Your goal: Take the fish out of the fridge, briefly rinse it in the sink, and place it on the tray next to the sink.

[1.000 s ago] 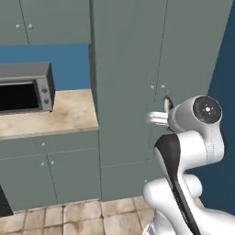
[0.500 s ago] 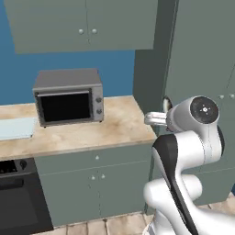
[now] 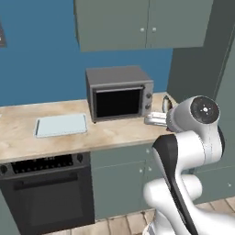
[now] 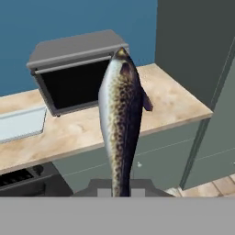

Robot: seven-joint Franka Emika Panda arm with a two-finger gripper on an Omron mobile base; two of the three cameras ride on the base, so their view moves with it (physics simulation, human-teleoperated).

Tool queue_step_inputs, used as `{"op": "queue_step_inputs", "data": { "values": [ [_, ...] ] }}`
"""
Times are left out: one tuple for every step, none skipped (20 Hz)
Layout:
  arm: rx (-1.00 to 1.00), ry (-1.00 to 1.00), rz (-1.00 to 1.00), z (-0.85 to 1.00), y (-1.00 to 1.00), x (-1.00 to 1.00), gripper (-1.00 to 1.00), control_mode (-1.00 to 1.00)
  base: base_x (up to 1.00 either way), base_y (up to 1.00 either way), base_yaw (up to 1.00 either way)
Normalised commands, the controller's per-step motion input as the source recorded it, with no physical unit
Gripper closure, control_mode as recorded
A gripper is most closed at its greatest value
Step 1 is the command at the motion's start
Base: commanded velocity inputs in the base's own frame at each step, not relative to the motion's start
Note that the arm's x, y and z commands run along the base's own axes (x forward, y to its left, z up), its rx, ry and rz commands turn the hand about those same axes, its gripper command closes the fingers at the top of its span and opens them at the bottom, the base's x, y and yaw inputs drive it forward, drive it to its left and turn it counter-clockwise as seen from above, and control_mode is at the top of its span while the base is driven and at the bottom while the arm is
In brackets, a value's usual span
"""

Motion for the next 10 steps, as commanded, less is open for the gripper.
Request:
{"op": "queue_step_inputs", "data": {
  "values": [
    [0.0, 0.0, 0.0, 0.0, 0.0, 0.0, 1.0, 1.0, 0.01, 1.0, -0.06],
    [0.0, 0.0, 0.0, 0.0, 0.0, 0.0, 1.0, 1.0, 0.0, 1.0, -0.06],
    [0.0, 0.0, 0.0, 0.0, 0.0, 0.0, 1.0, 1.0, 0.02, 1.0, -0.06],
    [0.0, 0.0, 0.0, 0.0, 0.0, 0.0, 1.0, 1.0, 0.09, 1.0, -0.06],
    [0.0, 0.0, 0.0, 0.0, 0.0, 0.0, 1.0, 1.0, 0.11, 1.0, -0.06],
    [0.0, 0.0, 0.0, 0.0, 0.0, 0.0, 1.0, 1.0, 0.15, 1.0, -0.07],
    [0.0, 0.0, 0.0, 0.0, 0.0, 0.0, 1.0, 1.0, 0.17, 1.0, -0.08],
    [0.0, 0.0, 0.0, 0.0, 0.0, 0.0, 1.0, 1.0, 0.21, 1.0, -0.08],
    [0.0, 0.0, 0.0, 0.0, 0.0, 0.0, 1.0, 1.0, 0.24, 1.0, -0.09],
    [0.0, 0.0, 0.0, 0.0, 0.0, 0.0, 1.0, 1.0, 0.23, 1.0, -0.09]
  ]
}}
